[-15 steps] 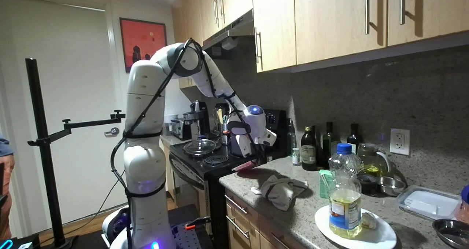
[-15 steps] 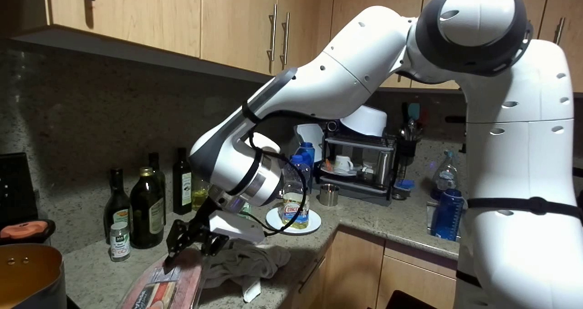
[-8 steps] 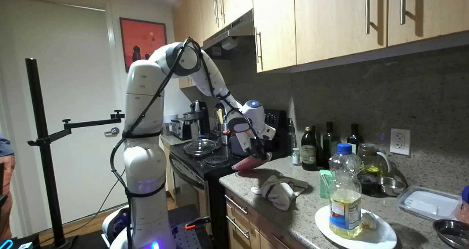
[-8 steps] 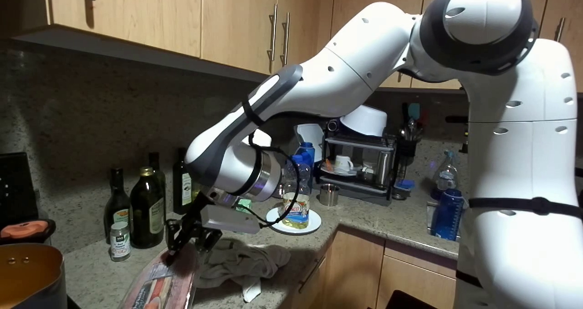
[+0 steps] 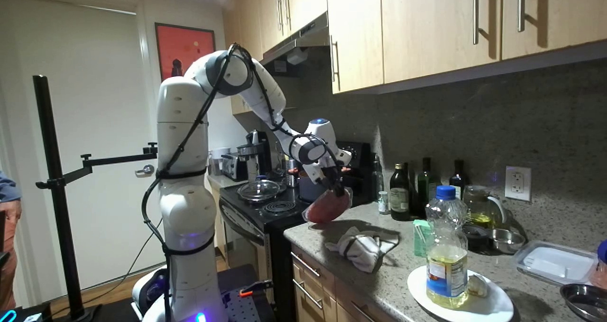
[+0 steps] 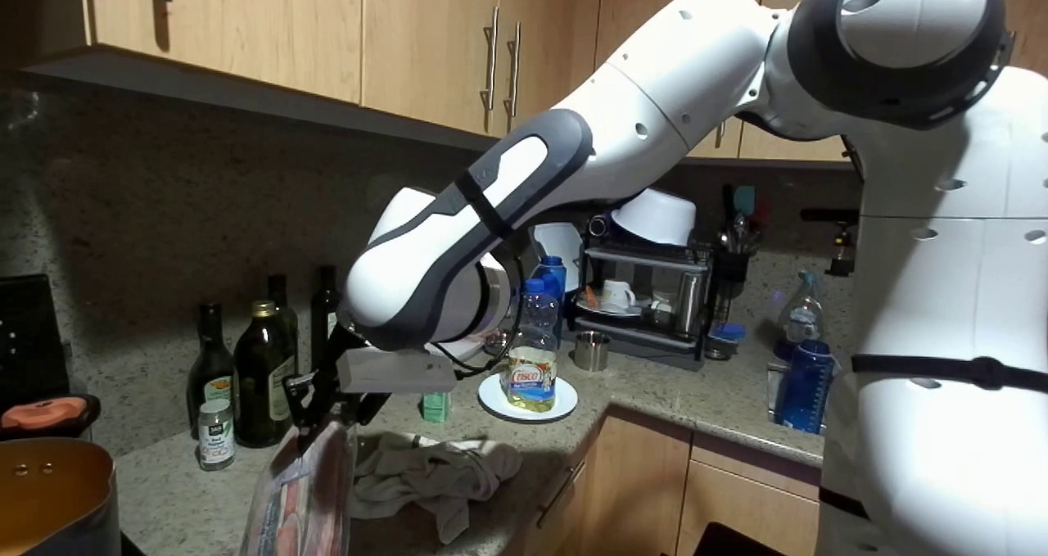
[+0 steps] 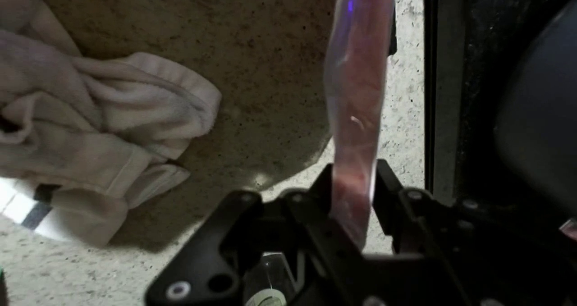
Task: Pick up the package from the counter and put it in the pot
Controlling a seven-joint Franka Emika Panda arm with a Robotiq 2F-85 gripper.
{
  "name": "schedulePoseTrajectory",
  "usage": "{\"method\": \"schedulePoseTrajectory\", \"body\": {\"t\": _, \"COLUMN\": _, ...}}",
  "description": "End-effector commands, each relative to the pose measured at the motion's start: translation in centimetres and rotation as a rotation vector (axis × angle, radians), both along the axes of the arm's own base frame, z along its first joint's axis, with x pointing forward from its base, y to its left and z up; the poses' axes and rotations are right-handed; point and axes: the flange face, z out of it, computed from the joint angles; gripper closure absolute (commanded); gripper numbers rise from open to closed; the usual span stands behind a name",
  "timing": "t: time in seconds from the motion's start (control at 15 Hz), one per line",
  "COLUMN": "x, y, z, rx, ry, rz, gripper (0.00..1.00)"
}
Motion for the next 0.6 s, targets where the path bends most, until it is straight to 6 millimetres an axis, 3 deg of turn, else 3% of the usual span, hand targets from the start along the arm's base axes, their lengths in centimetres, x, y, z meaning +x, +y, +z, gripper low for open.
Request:
{"method": "schedulePoseTrajectory", "body": {"t": 0.0, "x": -0.7, "y": 0.1, "z": 1.5, "rx": -0.051, "ry": 0.0, "rz": -0.01, "gripper": 0.94}}
{"method": "schedulePoseTrajectory", "body": {"t": 0.53, "x": -1.6, "y": 1.7, "z": 3.0, "rx": -0.129, "ry": -0.011, "rz": -0.002, "gripper": 0.94}}
